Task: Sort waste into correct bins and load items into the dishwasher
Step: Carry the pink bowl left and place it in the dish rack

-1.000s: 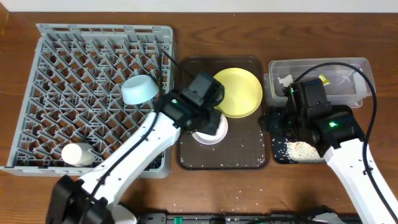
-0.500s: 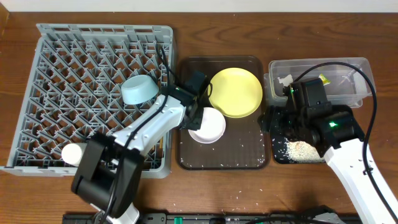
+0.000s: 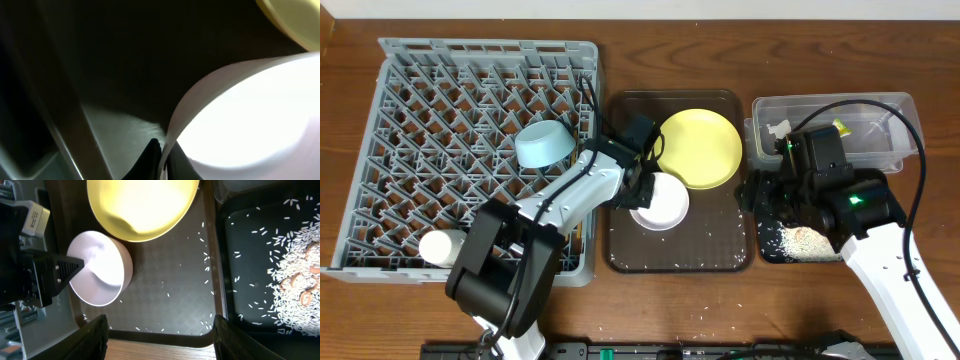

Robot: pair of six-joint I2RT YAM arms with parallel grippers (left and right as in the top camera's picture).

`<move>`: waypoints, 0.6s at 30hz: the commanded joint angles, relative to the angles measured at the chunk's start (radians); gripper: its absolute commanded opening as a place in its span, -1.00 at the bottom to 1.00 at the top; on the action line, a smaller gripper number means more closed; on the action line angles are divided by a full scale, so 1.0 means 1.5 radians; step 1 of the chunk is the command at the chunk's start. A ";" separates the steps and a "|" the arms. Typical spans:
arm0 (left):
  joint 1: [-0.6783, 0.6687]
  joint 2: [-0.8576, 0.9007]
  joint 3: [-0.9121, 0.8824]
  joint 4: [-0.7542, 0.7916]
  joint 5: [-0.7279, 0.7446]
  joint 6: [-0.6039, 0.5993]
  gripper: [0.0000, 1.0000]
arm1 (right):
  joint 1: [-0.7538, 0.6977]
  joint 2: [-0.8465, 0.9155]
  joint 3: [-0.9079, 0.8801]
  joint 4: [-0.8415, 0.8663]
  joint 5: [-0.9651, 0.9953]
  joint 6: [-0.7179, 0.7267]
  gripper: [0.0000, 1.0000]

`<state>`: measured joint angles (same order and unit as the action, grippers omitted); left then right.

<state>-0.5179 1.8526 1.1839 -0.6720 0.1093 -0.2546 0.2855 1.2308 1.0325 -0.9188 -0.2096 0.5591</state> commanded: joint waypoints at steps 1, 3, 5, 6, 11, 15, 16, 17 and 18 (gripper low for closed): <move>0.004 -0.001 -0.005 -0.005 0.015 0.004 -0.85 | -0.007 -0.005 0.004 0.001 0.002 0.003 0.29; 0.007 -0.027 -0.004 -0.010 0.021 0.005 -0.85 | -0.007 -0.005 0.004 0.001 0.002 0.003 0.29; 0.010 -0.068 -0.002 -0.017 0.027 0.005 -0.85 | -0.007 -0.005 0.004 0.002 0.002 0.003 0.29; 0.012 -0.097 -0.001 -0.020 0.026 0.005 -0.85 | -0.007 -0.005 0.004 0.002 0.002 0.003 0.29; 0.033 -0.248 0.000 -0.041 -0.075 0.004 -0.85 | -0.007 -0.005 0.004 0.001 0.002 0.003 0.29; 0.050 -0.345 0.000 -0.099 -0.260 0.004 -0.85 | -0.007 -0.005 0.004 0.001 0.002 0.003 0.28; 0.055 -0.357 0.000 -0.106 -0.264 0.006 -0.85 | -0.007 -0.005 0.004 0.001 0.002 0.003 0.28; 0.060 -0.363 0.000 -0.108 -0.252 0.007 -0.85 | -0.007 -0.005 0.004 0.000 0.002 0.003 0.29; 0.064 -0.365 0.000 -0.108 -0.218 0.007 -0.85 | -0.007 -0.005 0.004 -0.001 0.002 0.003 0.29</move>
<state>-0.4454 1.3155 1.1805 -0.8246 -0.1421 -0.2543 0.2855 1.2308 1.0325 -0.9188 -0.2096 0.5591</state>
